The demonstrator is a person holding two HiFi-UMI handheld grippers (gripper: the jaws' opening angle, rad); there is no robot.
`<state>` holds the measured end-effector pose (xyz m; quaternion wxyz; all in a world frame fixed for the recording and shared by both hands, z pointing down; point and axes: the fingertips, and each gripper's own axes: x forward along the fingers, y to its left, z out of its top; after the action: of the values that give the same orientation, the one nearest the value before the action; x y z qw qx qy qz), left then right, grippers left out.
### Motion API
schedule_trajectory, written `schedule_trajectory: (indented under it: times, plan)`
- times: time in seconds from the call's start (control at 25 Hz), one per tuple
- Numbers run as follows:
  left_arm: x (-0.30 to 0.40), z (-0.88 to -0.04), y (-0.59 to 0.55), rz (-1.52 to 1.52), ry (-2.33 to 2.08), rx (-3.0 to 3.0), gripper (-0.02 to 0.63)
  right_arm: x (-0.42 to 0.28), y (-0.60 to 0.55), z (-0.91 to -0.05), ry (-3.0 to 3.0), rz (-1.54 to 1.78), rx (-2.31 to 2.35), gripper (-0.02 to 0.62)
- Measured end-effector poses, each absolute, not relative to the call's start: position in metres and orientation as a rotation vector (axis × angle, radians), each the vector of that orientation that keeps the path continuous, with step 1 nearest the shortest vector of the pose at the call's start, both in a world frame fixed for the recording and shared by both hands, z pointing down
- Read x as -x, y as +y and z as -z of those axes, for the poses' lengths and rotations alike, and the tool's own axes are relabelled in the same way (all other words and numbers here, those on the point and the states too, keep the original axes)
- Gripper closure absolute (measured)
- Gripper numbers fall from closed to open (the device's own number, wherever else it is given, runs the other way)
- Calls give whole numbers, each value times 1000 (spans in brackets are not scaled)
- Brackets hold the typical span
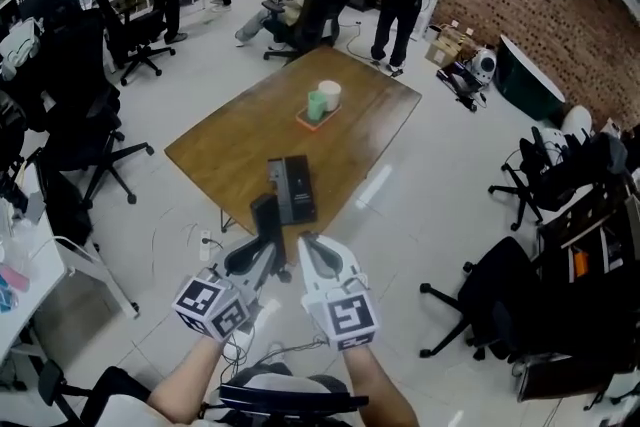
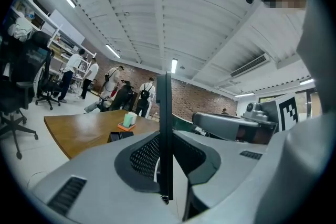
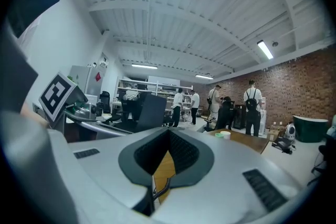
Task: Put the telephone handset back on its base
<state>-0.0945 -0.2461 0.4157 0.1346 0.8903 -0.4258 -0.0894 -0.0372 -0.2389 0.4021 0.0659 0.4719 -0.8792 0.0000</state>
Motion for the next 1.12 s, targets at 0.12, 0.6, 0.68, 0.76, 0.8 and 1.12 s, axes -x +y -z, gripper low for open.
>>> schedule_trajectory:
  times: [0.12,0.6,0.68,0.76,0.8,1.12]
  plan:
    - [93,-419,-257,256,-1209,-2581,540,36,-243,-406,-2628,14,-1427,591]
    - [88,-463,-301,254,-1061,-2483,540,36,-260,-417,-2613,-33,-1442,591]
    - [89,-470,-310,255,-1058,-2458,540,34,-264,-420,-2613,-39,-1441,591]
    - [90,-478,-321,252,-1052,-2434,540,33,-269,-421,-2619,-43,-1440,591]
    - [91,-482,-326,248,-1048,-2422,540,33,-272,-421,-2623,-44,-1437,591]
    - [92,-526,-368,246,-977,-2289,540,26,-302,-438,-2624,-38,-1373,591]
